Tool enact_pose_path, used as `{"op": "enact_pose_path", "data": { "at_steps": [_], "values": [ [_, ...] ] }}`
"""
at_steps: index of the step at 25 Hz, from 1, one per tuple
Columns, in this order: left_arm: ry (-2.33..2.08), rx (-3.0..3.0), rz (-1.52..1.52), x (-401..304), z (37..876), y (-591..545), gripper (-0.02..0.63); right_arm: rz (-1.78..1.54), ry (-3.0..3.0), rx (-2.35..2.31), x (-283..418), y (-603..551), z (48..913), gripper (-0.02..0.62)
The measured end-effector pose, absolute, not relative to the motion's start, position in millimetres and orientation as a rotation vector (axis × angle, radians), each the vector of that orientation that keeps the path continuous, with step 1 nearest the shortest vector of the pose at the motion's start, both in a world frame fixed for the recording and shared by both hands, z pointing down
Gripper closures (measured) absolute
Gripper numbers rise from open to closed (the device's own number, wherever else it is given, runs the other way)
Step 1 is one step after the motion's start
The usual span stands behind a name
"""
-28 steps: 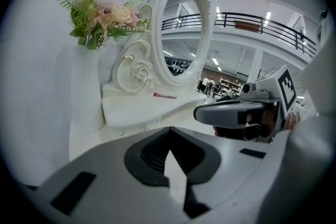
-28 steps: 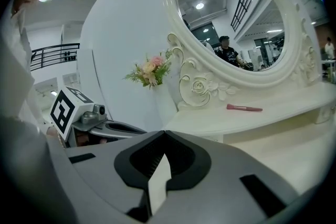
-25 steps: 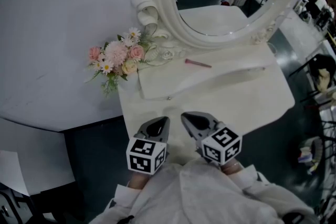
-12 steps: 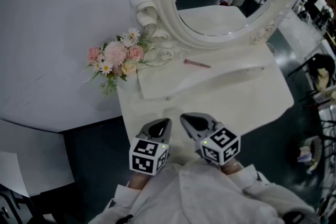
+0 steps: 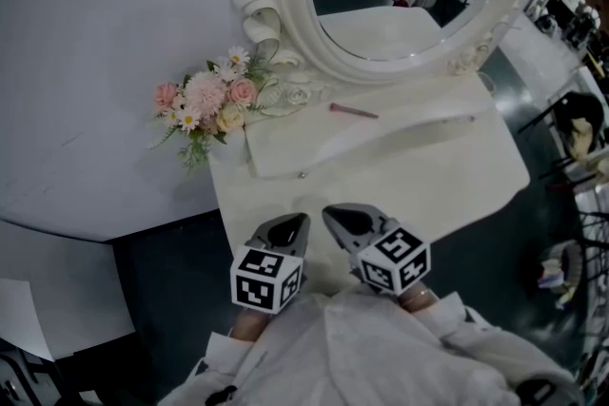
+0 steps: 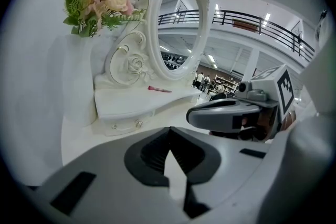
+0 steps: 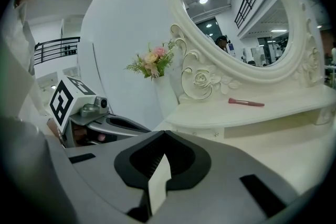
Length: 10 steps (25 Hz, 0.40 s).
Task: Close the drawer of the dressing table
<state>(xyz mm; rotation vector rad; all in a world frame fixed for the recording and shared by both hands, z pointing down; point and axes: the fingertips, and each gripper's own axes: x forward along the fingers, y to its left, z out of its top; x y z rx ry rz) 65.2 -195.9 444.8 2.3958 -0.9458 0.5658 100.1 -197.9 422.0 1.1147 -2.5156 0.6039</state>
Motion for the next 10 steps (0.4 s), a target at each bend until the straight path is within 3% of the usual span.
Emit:
{"op": "enact_pose_path", "data": {
  "at_steps": [10],
  "values": [
    [-0.937, 2.411, 0.554, 65.5, 441.1, -194.5, 0.600, 0.588, -2.528, 1.111, 94.1, -195.1, 418.0, 0.589]
  ]
}}
